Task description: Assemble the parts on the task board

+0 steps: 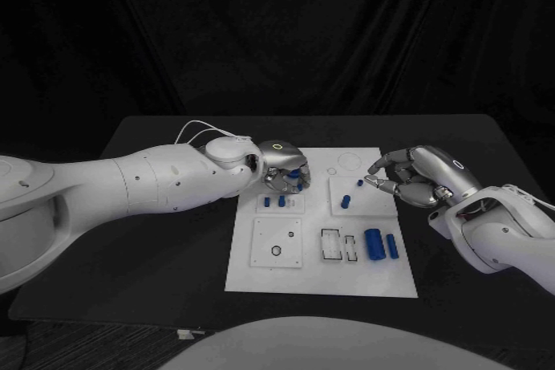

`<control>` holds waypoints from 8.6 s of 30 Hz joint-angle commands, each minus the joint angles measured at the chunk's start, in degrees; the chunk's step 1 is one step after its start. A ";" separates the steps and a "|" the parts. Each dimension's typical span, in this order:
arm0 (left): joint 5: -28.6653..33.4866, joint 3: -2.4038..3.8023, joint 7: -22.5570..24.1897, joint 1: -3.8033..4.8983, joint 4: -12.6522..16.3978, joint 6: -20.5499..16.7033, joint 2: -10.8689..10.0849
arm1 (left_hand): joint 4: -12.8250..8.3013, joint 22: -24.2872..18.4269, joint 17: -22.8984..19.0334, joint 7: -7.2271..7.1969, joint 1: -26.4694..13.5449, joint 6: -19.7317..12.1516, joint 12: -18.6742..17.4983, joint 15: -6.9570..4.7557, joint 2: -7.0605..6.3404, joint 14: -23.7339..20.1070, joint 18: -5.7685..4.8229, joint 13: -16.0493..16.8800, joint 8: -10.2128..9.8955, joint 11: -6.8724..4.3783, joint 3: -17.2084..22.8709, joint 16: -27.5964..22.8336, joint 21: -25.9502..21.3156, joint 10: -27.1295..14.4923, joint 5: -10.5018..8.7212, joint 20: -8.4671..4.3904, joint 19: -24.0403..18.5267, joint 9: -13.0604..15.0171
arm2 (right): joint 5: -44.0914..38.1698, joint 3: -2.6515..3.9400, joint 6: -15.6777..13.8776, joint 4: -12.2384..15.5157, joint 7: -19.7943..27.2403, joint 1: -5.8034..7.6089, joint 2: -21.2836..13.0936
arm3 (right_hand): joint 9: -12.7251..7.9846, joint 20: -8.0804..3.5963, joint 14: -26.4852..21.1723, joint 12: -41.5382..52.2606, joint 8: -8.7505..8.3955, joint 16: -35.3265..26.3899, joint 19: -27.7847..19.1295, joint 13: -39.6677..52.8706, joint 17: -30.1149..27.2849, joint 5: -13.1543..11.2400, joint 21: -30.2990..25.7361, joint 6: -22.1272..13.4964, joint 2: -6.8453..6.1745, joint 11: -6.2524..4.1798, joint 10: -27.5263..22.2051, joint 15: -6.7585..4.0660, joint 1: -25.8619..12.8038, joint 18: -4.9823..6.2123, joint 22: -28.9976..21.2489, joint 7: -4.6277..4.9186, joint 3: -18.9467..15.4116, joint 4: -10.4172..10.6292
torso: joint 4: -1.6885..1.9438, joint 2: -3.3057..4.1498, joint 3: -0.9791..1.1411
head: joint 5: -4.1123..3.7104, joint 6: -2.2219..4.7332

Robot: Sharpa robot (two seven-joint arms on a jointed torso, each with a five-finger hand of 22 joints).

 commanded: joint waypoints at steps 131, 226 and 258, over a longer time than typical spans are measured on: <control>0.01 -0.01 -0.50 -0.14 7.23 -1.80 -10.08 | -1.46 7.84 -3.56 0.76 1.46 4.54 -3.33 -0.26 1.39 -0.88 0.62 -1.32 1.59 -0.08 1.46 -2.07 -1.42 4.97 0.48 0.12 -0.62 0.99 | 1.61 0.02 3.46 -1.86 -2.35 -1.85 0.84 | -0.21 -0.22 5.23 0.20 -0.59 -1.61 0.64 15.10 12.03 0.31 -3.29 0.15 -0.01 -0.22 5.97 -0.37 0.04 0.48 10.89 0.10 0.34 -0.09 | -0.11 -0.34 0.06 | 0.97 0.00; 0.01 -0.02 0.01 -0.44 6.70 -2.75 -9.74 | -1.75 7.69 -4.65 0.76 1.80 4.06 -3.92 -0.20 1.22 -1.46 0.74 -1.45 1.27 0.04 1.98 -2.79 -2.19 5.26 1.11 0.18 -0.97 0.91 | 2.65 0.02 4.97 -2.12 -3.41 -2.21 0.95 | -0.30 -0.18 4.84 0.20 -0.78 -2.53 -0.08 15.10 10.67 0.29 -4.85 -0.05 0.16 -0.19 5.97 -0.35 0.58 0.82 10.40 0.16 0.71 -0.18 | -0.07 -0.33 0.05 | 1.06 0.00; 0.01 -0.02 0.27 -0.68 6.20 -1.64 -9.05 | -1.64 7.44 -5.66 0.16 1.12 2.14 -5.00 -0.08 0.23 -2.05 0.91 -1.77 0.15 0.10 2.11 -3.43 -3.31 4.27 0.44 0.29 -1.50 0.47 | 2.82 0.02 5.00 -2.05 -3.46 -2.22 0.84 | -0.31 -0.18 4.81 0.15 -0.80 -2.60 -0.14 15.02 10.58 0.29 -5.00 -0.06 0.22 -0.17 5.92 -0.34 0.62 0.85 10.35 0.18 0.76 -0.15 | -0.12 -0.32 0.07 | 1.13 0.00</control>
